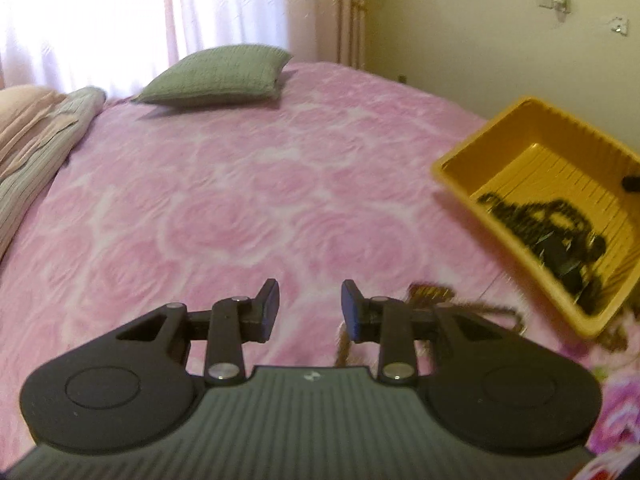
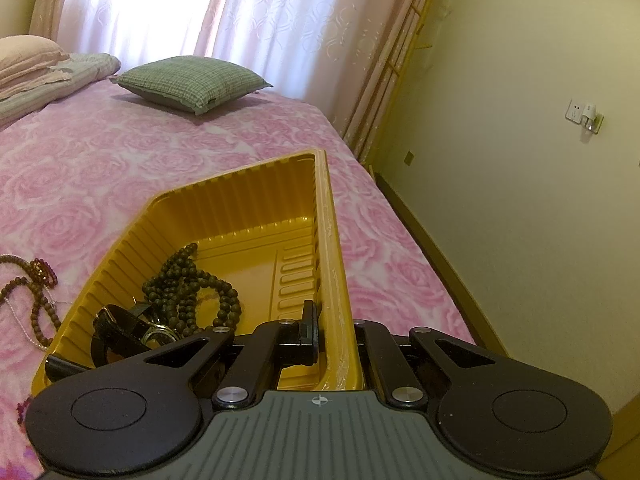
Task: Organize jewelry
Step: 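Grasp another brown bead strand with the left gripper, then lift the brown bead strand into the yellow tray and open the left gripper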
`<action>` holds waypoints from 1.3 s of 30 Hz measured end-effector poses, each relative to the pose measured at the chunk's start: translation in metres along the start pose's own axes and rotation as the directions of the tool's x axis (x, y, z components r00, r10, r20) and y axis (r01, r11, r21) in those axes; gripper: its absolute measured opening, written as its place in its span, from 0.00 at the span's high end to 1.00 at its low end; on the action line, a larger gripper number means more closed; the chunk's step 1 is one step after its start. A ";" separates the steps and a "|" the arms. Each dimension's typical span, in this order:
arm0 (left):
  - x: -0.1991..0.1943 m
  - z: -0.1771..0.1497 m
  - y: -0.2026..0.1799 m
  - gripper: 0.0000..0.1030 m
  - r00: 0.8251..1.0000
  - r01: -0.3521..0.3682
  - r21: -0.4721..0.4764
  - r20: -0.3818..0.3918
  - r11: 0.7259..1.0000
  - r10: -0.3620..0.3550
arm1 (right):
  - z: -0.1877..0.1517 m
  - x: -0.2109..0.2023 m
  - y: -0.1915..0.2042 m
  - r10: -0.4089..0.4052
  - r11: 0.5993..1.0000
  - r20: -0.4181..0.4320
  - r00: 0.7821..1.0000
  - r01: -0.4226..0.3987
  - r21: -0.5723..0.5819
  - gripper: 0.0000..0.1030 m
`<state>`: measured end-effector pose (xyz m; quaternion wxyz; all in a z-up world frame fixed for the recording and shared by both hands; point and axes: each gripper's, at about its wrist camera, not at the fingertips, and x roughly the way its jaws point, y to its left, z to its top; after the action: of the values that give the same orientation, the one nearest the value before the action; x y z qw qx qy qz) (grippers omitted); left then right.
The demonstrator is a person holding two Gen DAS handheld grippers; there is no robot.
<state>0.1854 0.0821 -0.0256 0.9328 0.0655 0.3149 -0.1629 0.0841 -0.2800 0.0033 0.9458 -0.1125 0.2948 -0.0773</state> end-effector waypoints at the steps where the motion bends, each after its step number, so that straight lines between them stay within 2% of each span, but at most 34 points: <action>1: 0.001 -0.004 0.001 0.71 1.000 0.003 -0.004 -0.010 1.000 -0.003 | -0.001 0.000 0.000 -0.001 1.000 0.001 1.000 0.001 -0.001 0.97; 10: 0.016 -0.034 -0.015 0.71 0.996 0.028 0.012 -0.083 1.000 -0.027 | -0.003 0.002 -0.001 -0.002 1.000 -0.004 1.000 0.002 -0.002 0.96; 15: 0.028 -0.042 -0.021 0.71 0.994 0.017 0.040 -0.111 0.999 -0.013 | -0.003 0.002 -0.001 -0.002 1.000 -0.004 1.000 0.002 -0.001 0.97; 18: 0.028 -0.042 -0.019 0.81 0.993 0.020 0.029 -0.114 0.999 -0.017 | -0.003 0.002 -0.001 -0.002 1.000 -0.003 1.000 0.002 -0.004 0.96; 19: 0.027 -0.041 -0.018 0.92 0.993 0.017 0.031 -0.117 0.999 -0.014 | -0.003 0.002 -0.001 -0.002 1.000 -0.004 1.000 0.002 -0.002 0.96; 22: 0.024 -0.037 -0.018 0.94 0.993 0.015 0.043 -0.122 0.999 -0.010 | -0.003 0.002 -0.001 -0.002 1.000 -0.004 1.000 0.002 -0.003 0.96; 26: 0.009 -0.023 -0.016 0.94 0.998 0.003 0.058 -0.070 0.998 0.002 | -0.003 0.002 -0.001 -0.002 1.000 -0.003 1.000 0.002 -0.003 0.97; 30: -0.014 0.006 -0.013 0.94 1.000 -0.006 0.075 0.013 0.997 0.005 | -0.003 0.002 -0.001 -0.001 1.000 -0.001 1.000 0.001 -0.002 0.97; 39: -0.056 0.078 -0.031 0.94 0.986 0.003 0.160 0.164 0.987 -0.030 | -0.001 -0.003 0.002 0.000 1.000 0.004 1.000 0.000 -0.006 0.97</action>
<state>0.1776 0.0503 0.0699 0.9461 0.1235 0.2227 -0.2001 0.0817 -0.2775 0.0035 0.9460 -0.1155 0.2930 -0.0764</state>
